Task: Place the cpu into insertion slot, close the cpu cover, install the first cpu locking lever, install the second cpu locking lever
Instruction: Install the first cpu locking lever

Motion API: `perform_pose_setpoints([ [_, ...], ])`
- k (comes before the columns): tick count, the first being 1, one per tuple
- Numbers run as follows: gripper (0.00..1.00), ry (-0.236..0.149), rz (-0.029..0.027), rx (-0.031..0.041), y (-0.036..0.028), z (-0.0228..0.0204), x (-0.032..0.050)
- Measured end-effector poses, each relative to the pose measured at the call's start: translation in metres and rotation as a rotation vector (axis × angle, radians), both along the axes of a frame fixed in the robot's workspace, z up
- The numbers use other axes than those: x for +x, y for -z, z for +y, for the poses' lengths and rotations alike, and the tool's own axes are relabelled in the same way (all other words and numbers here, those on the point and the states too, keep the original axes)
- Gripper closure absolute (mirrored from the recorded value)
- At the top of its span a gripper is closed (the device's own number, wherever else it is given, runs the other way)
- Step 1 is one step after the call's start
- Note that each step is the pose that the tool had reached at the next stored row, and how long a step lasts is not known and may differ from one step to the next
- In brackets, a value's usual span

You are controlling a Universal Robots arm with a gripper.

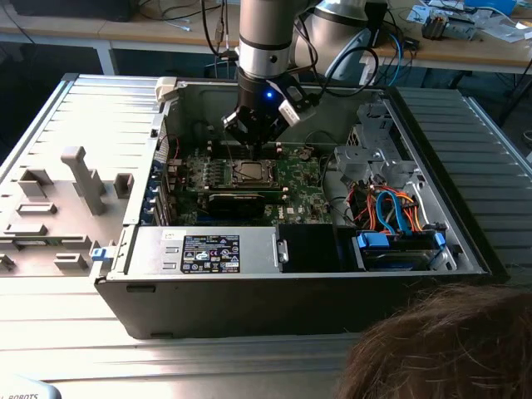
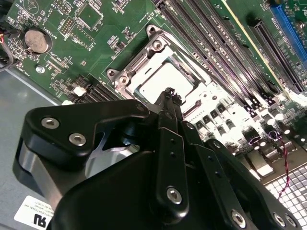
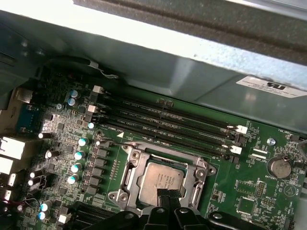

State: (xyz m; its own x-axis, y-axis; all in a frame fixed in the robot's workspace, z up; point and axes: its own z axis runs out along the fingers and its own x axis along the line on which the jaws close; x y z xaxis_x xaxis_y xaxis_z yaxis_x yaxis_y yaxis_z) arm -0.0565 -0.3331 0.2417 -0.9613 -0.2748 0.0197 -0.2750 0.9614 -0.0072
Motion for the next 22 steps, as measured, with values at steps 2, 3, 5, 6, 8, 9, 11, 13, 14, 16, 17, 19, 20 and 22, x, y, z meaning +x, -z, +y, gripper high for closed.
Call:
perform_pose_setpoints([
  [2,0.89,-0.004,0.0000,0.0000,0.0000,0.0000,0.0000],
  [3,0.89,-0.005,0.0000,0.0000,0.0000,0.0000,0.0000],
  [5,0.89,-0.007,0.0000,0.0000,0.0000,0.0000,0.0000],
  [6,0.89,-0.008,0.0000,0.0000,0.0000,0.0000,0.0000],
  [8,0.89,-0.012,-0.0001,0.0000,0.0000,0.0000,0.0000],
  [9,0.89,-0.013,0.0000,0.0000,0.0000,0.0000,0.0000],
  [11,0.89,-0.015,0.0000,0.0000,0.0000,0.0000,0.0000],
  [13,0.89,-0.019,0.0000,0.0000,0.0000,0.0000,0.0000],
  [14,0.89,-0.020,0.0000,0.0000,0.0000,0.0000,0.0000],
  [16,0.89,-0.023,-0.0001,0.0000,0.0000,0.0000,0.0000],
  [17,0.89,-0.024,0.0000,0.0000,0.0000,0.0000,0.0000],
  [19,0.89,-0.028,0.0000,0.0000,0.0000,0.0000,0.0000],
  [20,0.89,-0.029,0.0000,-0.0001,0.0000,0.0000,0.0000],
  [22,0.89,-0.033,0.0000,0.0000,0.0000,0.0000,0.0000],
])
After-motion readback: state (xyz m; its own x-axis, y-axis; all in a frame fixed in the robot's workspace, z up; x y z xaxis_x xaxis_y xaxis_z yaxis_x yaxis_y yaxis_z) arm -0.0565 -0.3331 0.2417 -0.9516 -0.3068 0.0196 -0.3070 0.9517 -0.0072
